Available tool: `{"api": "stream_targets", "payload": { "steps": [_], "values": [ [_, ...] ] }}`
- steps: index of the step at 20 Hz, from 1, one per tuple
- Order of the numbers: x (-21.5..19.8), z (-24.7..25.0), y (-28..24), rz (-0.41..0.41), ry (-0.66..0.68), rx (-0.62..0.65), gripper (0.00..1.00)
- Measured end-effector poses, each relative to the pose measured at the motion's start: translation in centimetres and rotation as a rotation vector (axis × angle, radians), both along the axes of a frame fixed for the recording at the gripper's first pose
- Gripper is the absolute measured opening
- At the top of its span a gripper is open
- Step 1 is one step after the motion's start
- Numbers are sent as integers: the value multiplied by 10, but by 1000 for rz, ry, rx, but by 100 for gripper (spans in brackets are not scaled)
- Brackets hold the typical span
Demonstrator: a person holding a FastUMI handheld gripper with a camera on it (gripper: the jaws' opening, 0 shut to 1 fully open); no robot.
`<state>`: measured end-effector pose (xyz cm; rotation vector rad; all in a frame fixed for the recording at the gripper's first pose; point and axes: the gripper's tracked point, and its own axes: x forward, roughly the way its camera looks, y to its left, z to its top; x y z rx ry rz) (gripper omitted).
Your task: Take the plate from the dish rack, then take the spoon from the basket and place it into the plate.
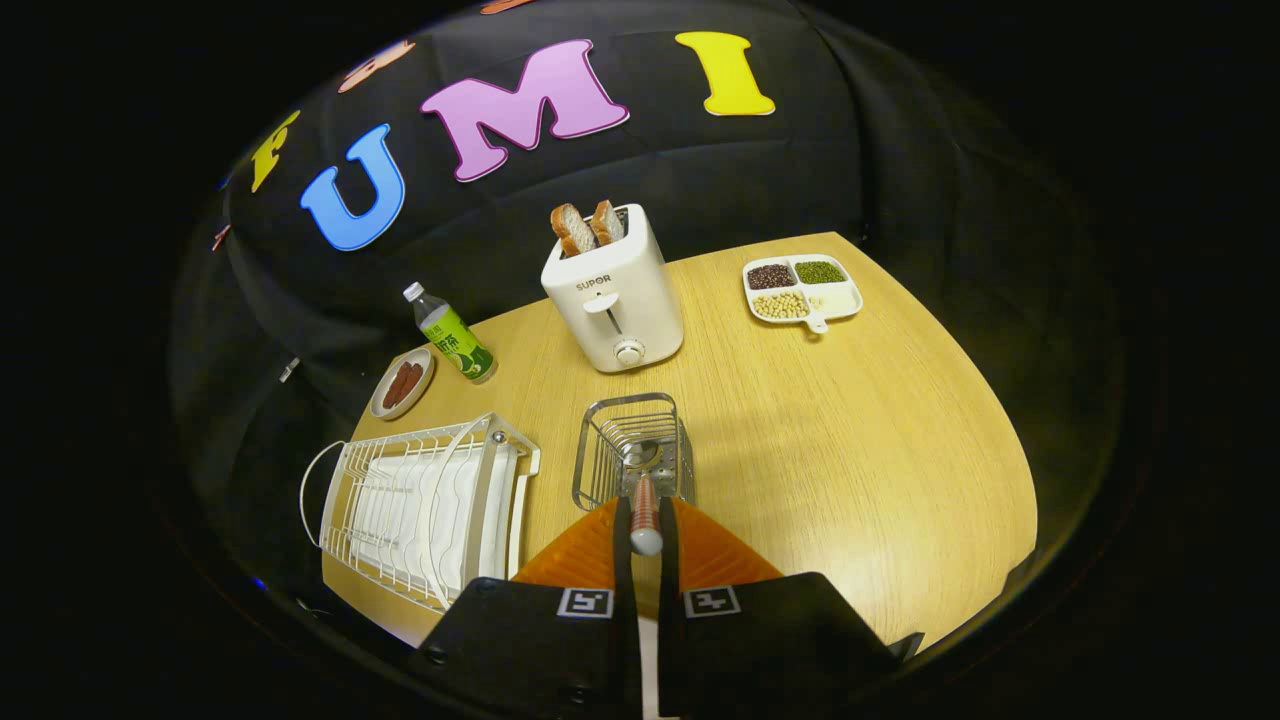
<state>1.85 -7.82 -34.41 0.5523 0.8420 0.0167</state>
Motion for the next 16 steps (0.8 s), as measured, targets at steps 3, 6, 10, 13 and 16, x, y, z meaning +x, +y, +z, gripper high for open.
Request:
{"api": "stream_targets", "payload": {
  "steps": [3, 6, 10, 13, 16],
  "values": [
    [-13, 31, -10, -21, -46, 23, 11],
    [-35, 69, -12, -18, -102, 65, 11],
    [-78, 103, 8, 45, -125, 115, 11],
    [-114, 107, 26, 98, -101, 133, 11],
    [-148, 95, 45, 143, -60, 159, 11]
  ]
}}
